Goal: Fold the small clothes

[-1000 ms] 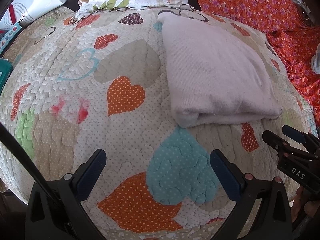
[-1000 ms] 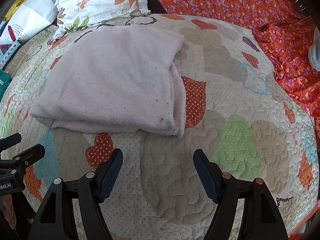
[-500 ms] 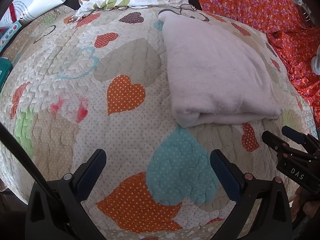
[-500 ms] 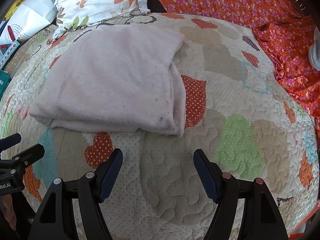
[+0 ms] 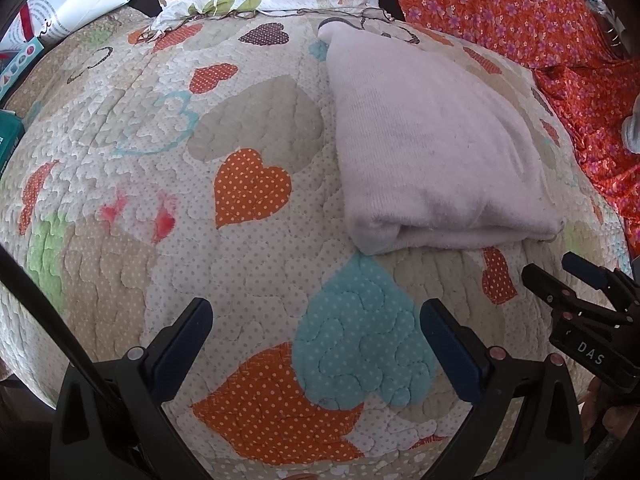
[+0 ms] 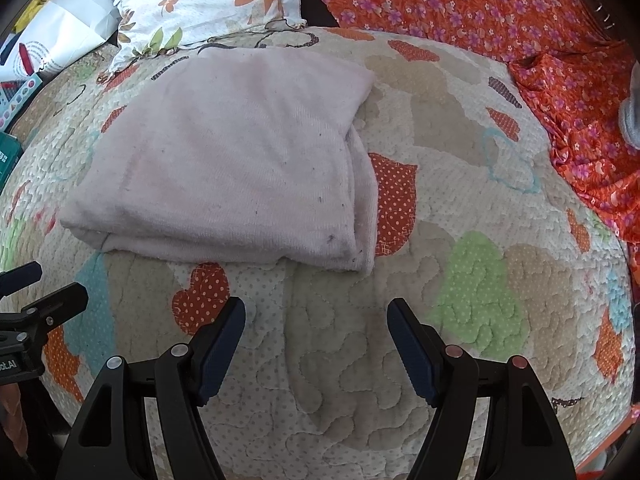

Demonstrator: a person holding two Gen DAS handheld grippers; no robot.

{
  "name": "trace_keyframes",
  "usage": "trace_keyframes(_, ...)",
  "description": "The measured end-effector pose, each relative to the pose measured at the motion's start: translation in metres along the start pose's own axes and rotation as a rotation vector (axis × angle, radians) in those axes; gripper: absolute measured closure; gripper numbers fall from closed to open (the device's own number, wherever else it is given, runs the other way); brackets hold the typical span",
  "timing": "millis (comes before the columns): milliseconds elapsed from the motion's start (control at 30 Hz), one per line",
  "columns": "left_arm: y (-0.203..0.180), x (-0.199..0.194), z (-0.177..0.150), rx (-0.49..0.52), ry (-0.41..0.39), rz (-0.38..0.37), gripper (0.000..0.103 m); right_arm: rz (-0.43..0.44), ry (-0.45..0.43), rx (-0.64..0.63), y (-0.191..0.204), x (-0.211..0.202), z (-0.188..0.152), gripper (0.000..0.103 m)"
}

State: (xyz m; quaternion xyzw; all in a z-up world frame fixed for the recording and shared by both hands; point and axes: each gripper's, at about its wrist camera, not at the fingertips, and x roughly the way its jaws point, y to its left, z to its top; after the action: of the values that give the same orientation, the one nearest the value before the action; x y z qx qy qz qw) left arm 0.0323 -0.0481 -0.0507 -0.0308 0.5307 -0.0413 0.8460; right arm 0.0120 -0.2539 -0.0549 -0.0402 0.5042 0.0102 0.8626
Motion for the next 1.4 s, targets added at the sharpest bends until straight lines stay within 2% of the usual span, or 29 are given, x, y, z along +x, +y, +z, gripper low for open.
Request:
trace_keyframes(567, -0.003, 0.0, 0.0, 0.019, -0.017, 0.006, 0.0, -0.058, -0.001, -0.029, 0.0, -0.002, -0.001, 0.025)
trace_keyframes(767, -0.001, 0.0, 0.0, 0.018, -0.019, 0.015, 0.0, -0.206, 0.003, -0.1, 0.004, 0.002, -0.002, 0.025)
trace_keyframes(867, -0.001, 0.001, 0.0, 0.02, -0.02, 0.02, 0.0, -0.244, 0.009, -0.116, 0.004, 0.003, -0.003, 0.025)
trace_keyframes(1400, -0.002, 0.003, -0.001, 0.022, -0.012, 0.025, 0.0, -0.269, 0.006, -0.157, 0.008, 0.003, -0.004, 0.024)
